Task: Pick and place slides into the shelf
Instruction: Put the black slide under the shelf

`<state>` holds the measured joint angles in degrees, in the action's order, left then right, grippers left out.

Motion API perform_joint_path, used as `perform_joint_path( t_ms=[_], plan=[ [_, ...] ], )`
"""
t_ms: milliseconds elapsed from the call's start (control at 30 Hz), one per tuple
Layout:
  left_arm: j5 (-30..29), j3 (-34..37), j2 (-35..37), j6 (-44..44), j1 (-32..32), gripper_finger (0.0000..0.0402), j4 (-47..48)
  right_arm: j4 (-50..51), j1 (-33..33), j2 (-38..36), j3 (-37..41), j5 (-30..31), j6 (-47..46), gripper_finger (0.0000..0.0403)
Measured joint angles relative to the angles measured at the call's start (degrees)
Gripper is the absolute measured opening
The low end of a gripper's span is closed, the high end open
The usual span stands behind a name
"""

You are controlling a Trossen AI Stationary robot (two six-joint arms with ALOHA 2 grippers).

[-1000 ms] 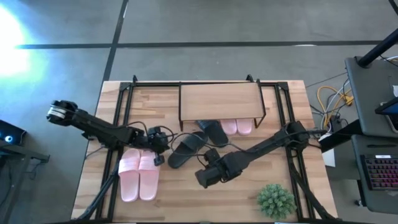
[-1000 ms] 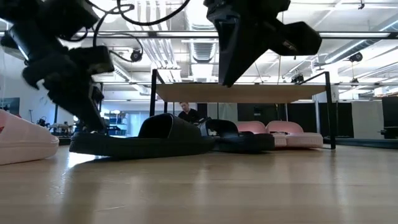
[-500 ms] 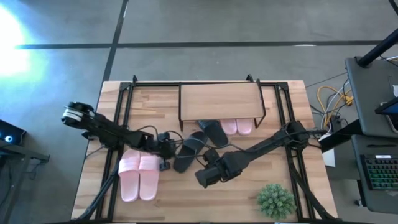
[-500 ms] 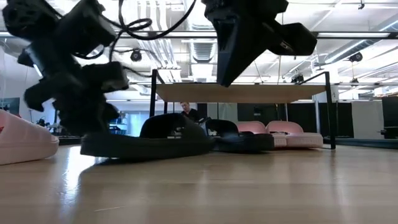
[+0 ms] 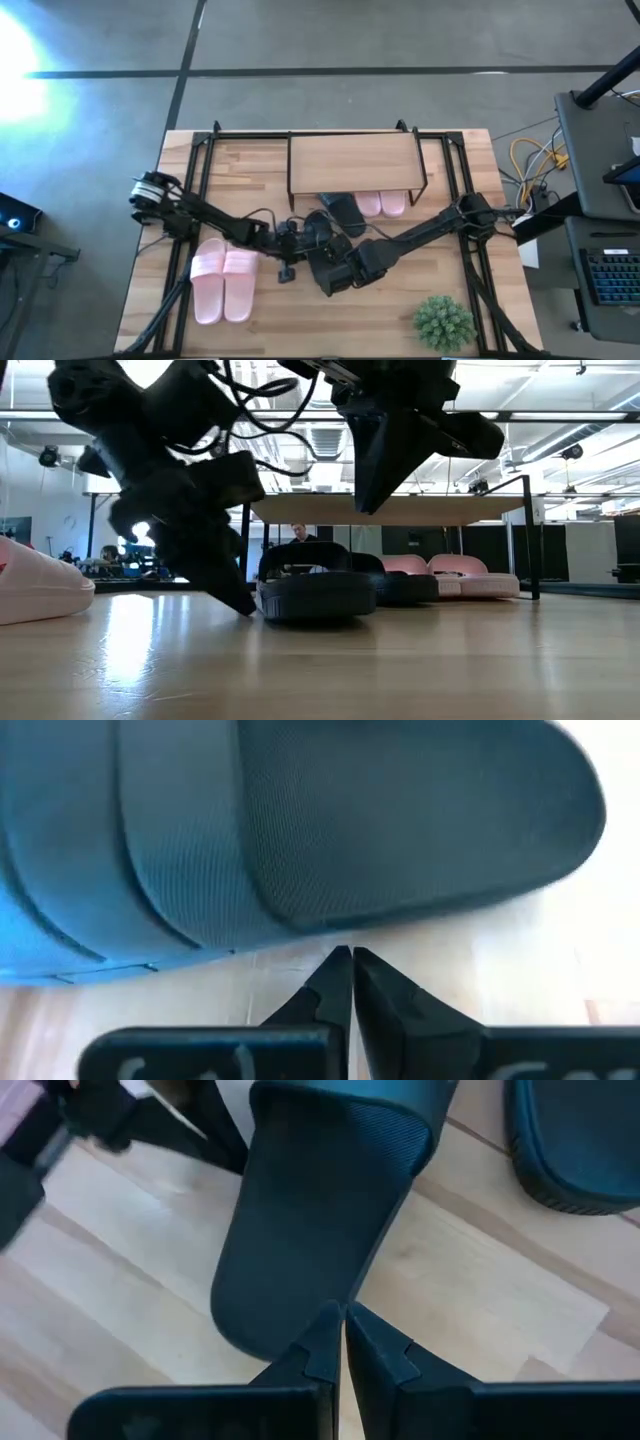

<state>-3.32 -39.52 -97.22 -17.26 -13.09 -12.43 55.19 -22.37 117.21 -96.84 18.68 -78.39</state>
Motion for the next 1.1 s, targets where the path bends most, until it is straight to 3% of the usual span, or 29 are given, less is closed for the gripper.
perform_joint_path(
  t_ms=[200, 400, 600, 767, 1100],
  plan=[
    [0.1, -1.9, 0.3, -0.4, -0.1, 0.0, 3.8, 1.4, -0.9, -0.3, -0.2, -4.3, 0.0, 0.0013],
    [-0.3, -1.6, 11.6, -0.4, -0.2, 0.0, 13.7, 1.1, -4.4, -0.5, 0.0, -14.3, -0.6, 0.0013],
    [-5.4, -1.4, 22.9, -0.3, -0.2, 0.0, 23.1, -4.7, -5.5, 0.8, 2.3, -14.1, -4.3, 0.0013],
    [-5.8, -1.4, 30.9, -0.1, -0.4, 0.0, 28.7, -13.9, -5.3, 2.0, 5.2, -12.3, -4.8, 0.0013],
    [-8.1, -1.3, 42.4, 1.4, -0.7, 0.0, 34.4, -14.4, -2.1, 6.3, 5.7, -9.6, -2.4, 0.0013]
  ],
)
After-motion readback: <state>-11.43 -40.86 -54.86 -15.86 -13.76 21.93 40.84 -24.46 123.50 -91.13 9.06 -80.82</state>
